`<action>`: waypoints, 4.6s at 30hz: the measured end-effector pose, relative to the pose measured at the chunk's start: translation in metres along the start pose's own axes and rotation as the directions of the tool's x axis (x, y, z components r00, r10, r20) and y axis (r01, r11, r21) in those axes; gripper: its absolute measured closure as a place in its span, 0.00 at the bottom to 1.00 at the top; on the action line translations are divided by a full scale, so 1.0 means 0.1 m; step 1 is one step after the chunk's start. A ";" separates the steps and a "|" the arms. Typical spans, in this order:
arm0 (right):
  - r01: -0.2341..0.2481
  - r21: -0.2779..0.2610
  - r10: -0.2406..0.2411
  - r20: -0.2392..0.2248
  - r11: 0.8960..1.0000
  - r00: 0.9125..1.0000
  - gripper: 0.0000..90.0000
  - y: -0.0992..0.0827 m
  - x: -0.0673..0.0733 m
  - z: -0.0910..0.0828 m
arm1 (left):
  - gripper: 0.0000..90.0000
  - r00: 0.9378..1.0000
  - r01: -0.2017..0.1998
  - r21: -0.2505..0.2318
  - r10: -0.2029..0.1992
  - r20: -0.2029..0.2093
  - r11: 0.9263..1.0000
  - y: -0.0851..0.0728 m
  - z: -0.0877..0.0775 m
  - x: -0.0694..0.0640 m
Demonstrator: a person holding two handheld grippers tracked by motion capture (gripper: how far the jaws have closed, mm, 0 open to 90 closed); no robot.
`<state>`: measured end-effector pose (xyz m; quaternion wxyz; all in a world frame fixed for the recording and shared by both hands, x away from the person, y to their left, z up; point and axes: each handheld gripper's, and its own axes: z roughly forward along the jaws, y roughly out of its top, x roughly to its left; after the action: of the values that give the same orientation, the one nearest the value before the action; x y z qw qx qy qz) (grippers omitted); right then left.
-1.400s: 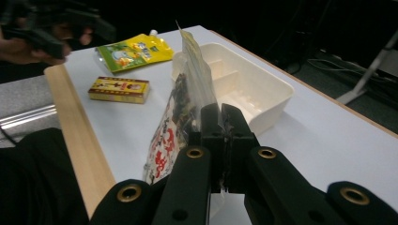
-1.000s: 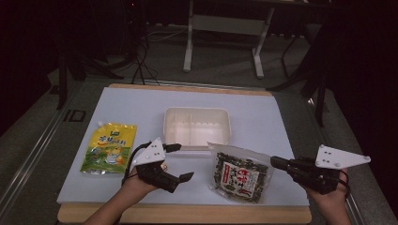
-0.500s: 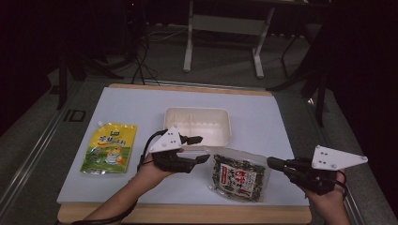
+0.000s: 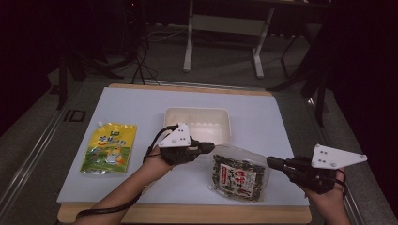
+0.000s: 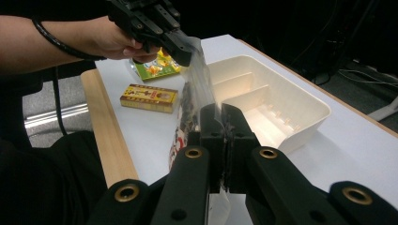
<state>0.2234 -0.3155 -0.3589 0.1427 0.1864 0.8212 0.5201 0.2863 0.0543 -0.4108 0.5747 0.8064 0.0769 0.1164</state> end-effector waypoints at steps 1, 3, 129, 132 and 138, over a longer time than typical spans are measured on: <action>-0.002 -0.004 0.002 0.001 1.000 1.000 0.97 0.00 0.00 0.00 | 0.98 1.000 -0.013 -0.001 0.013 0.006 1.000 0.00 -0.01 0.00; -0.006 -0.001 0.006 0.002 1.000 1.000 0.92 0.00 -0.01 0.00 | 0.99 0.999 -0.043 -0.008 0.043 0.019 0.999 0.00 -0.01 0.00; -0.255 -0.180 0.281 0.137 0.950 0.950 0.86 0.01 -0.96 2.06 | 0.00 0.876 0.357 -0.048 -0.352 -0.328 0.933 -1.15 -0.90 -0.37; -0.270 -0.182 0.296 0.135 0.945 0.946 0.86 -0.07 -1.00 2.02 | 0.00 0.875 0.359 -0.049 -0.354 -0.330 0.932 -1.15 -0.90 -0.36; -0.322 -0.198 0.349 0.125 0.926 0.929 0.85 -0.19 -1.09 1.92 | 0.00 0.874 0.364 -0.050 -0.359 -0.328 0.930 -1.16 -0.88 -0.36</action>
<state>0.3998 -0.2187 -0.4524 0.1317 0.3519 0.7145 0.5902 0.2285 0.1634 -0.4962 0.5595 0.7504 0.3226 0.1406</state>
